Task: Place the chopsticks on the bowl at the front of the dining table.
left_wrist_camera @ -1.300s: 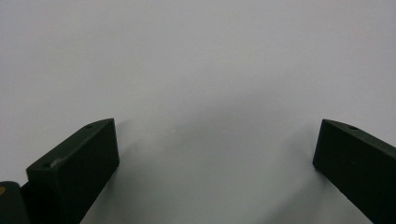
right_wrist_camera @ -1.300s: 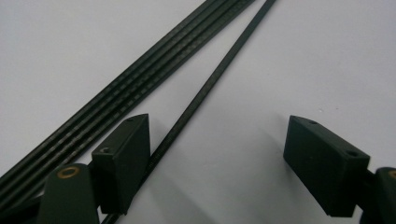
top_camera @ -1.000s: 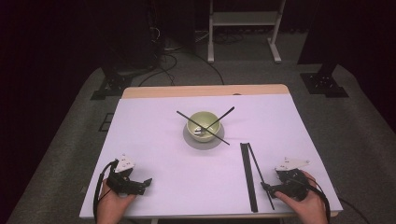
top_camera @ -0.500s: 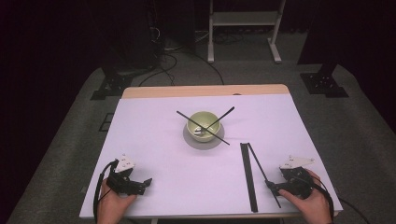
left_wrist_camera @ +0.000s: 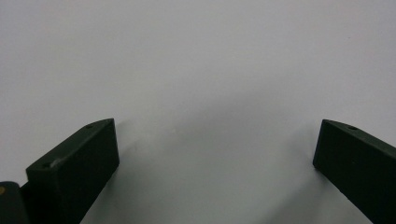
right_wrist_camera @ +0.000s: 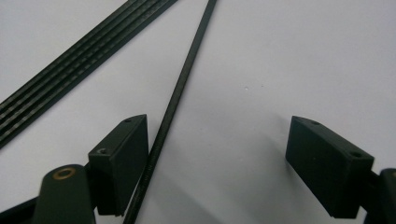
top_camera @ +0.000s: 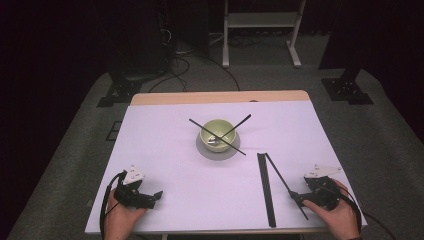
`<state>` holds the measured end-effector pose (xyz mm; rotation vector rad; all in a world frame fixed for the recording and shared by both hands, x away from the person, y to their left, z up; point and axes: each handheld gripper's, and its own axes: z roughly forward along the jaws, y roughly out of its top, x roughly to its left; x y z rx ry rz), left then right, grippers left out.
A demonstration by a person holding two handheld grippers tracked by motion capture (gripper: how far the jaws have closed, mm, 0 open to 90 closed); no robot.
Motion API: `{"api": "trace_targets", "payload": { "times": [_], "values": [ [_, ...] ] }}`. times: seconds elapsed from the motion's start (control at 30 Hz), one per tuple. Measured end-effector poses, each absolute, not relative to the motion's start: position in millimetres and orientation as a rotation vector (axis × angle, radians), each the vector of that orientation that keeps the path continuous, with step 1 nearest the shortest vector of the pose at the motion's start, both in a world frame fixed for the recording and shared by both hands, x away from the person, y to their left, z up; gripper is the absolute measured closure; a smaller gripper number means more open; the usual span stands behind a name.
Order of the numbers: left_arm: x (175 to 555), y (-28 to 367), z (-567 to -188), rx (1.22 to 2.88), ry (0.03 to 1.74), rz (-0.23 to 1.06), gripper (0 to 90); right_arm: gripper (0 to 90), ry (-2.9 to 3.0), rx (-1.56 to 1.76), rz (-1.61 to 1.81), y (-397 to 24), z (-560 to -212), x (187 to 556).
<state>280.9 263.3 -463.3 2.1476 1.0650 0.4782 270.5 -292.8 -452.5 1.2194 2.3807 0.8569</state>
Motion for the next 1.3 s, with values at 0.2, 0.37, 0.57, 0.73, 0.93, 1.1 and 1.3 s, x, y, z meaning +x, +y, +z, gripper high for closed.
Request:
{"api": "trace_targets", "payload": {
  "times": [0.2,0.37,0.57,0.73,0.93,1.1,1.3],
  "values": [
    [280.9,263.2,-463.3,2.148,1.065,0.479,0.0,20.0,2.367,1.226,0.853,-297.3,-452.5,272.8],
    [281.0,263.2,-463.4,2.148,1.065,0.478,0.0,20.0,2.352,1.241,0.851,-302.9,-452.3,274.5],
    [280.9,263.3,-463.5,2.147,1.066,0.477,0.0,20.0,2.336,1.257,0.845,-310.4,-452.7,277.3],
    [281.0,263.3,-463.4,2.148,1.066,0.477,0.0,20.0,2.325,1.268,0.843,-316.1,-452.9,279.8],
    [281.0,263.3,-463.5,2.148,1.066,0.476,0.0,20.0,2.316,1.273,0.837,-320.1,-452.8,282.9],
    [281.1,263.3,-463.5,2.148,1.065,0.475,0.0,20.0,2.306,1.279,0.825,-323.7,-452.2,285.5],
    [281.1,263.4,-463.5,2.148,1.066,0.475,0.0,20.0,2.296,1.279,0.815,-327.9,-452.0,289.4]
  ]
}}
